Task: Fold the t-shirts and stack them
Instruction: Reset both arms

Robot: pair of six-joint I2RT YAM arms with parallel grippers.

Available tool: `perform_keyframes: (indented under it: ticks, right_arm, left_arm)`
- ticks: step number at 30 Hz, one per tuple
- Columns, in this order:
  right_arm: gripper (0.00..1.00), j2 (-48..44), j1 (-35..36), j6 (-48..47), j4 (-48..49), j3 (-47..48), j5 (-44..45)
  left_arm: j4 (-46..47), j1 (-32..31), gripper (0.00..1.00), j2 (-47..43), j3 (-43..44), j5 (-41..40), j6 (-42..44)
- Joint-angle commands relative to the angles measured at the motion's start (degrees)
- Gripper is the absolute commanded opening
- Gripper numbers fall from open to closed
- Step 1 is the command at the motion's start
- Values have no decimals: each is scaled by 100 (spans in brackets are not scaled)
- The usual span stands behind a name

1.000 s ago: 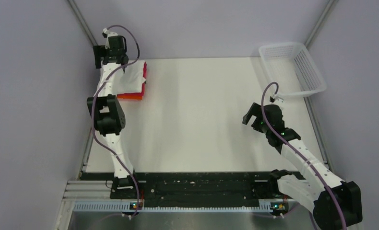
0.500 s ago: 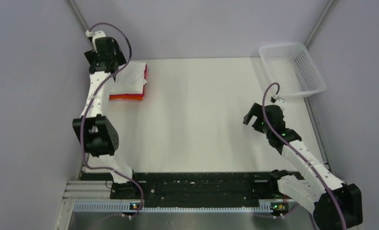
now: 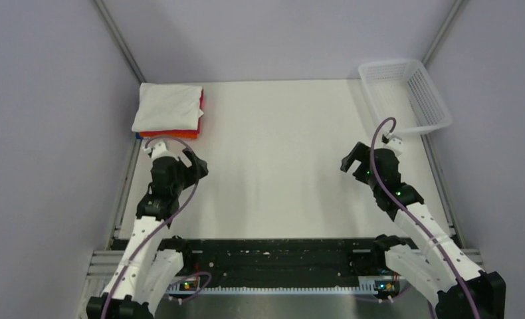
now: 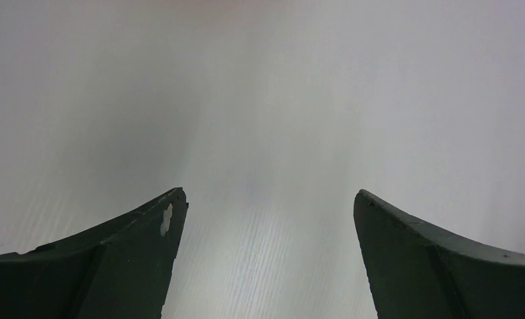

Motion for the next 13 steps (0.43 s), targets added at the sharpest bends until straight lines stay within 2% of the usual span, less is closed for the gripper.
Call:
perform_keyframes:
  ticks: [1,5,13]
  right_arm:
    - [99,-112,-54,51,-114,-136,289]
    - [99,-129,-58,8,-93,-217,263]
    - [99,-151,-60,14,35,-319,443]
  left_arm:
    - [236,8,99,-1050,-559,-65,-261]
    - [129,7,99,-1302,-529,-109,-161]
    - [-79,3,99,-938,-331,64,-178]
